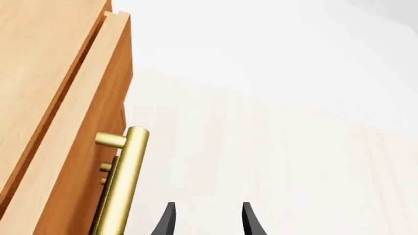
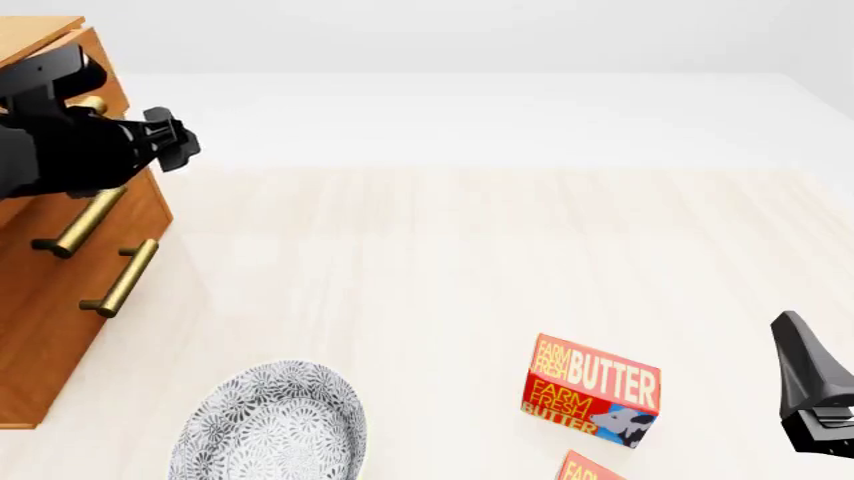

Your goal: Put the chocolate pudding in the top drawer of the cabinet and close it.

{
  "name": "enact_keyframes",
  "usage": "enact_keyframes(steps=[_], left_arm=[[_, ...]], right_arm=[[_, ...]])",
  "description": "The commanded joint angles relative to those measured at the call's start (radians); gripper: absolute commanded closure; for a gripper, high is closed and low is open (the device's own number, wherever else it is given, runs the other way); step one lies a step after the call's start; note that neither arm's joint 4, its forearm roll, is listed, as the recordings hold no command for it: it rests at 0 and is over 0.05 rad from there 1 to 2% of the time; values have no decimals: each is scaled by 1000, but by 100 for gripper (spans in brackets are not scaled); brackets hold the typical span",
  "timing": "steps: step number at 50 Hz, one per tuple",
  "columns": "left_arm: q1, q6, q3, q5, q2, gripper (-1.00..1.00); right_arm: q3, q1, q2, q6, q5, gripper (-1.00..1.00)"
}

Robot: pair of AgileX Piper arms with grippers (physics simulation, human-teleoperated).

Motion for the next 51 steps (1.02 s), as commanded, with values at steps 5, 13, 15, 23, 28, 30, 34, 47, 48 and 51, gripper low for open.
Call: enact_keyframes(steps=[5,13,15,23,28,30,34,47,48,51], left_arm=[[46,47,-17,-1,-8,-100],[79,76,-32,11,-11,-100],[82,81,-44,16,-9,-100],[116,120,-48,13,-1,-100],[139,132,-41,13,-8,-100],[152,136,-29,9,-14,-100],[169,137,-2,-6,-18,-100],[87,98,-12,9,-38,-100],[84,107,-14,8,-45,-100],[99,104,-8,13,-55,-100]], right_arm=[[0,0,0,0,0,-100],[0,0,0,0,0,-100],[0,0,0,0,0,-100],[0,0,0,0,0,-100],[0,0,0,0,0,-100],[0,0,0,0,0,-100],[0,0,0,0,0,-100],[0,0,0,0,0,-100],[0,0,0,0,0,-100],[0,0,0,0,0,-100]])
